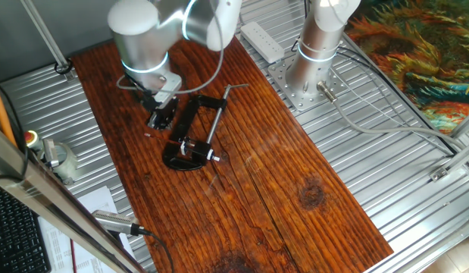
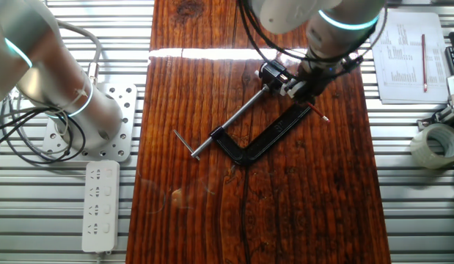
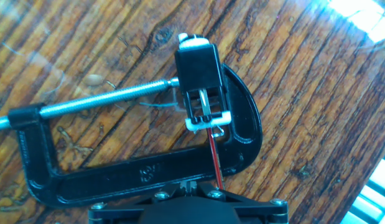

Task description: Insert the pencil into the pencil sharpener

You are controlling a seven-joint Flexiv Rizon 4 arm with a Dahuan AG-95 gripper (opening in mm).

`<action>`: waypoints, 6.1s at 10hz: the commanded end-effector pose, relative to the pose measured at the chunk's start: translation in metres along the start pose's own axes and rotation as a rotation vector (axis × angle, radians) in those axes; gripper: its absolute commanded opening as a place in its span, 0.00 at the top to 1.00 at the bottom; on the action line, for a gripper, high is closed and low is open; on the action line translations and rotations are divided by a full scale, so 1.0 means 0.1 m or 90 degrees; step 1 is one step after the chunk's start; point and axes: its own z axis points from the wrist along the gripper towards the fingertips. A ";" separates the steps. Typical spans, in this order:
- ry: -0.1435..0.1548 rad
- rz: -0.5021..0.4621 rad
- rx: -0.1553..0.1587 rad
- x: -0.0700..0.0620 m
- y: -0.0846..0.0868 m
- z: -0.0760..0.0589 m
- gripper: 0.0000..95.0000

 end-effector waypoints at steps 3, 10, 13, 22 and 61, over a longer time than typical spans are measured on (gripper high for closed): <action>-0.010 -0.007 0.009 0.03 0.06 -0.06 1.00; -0.013 -0.007 0.007 0.05 0.06 -0.08 1.00; -0.019 0.000 0.007 0.05 0.05 -0.09 1.00; -0.065 0.035 0.037 0.03 0.06 -0.13 1.00; 0.033 1.341 0.067 0.58 0.50 -0.72 1.00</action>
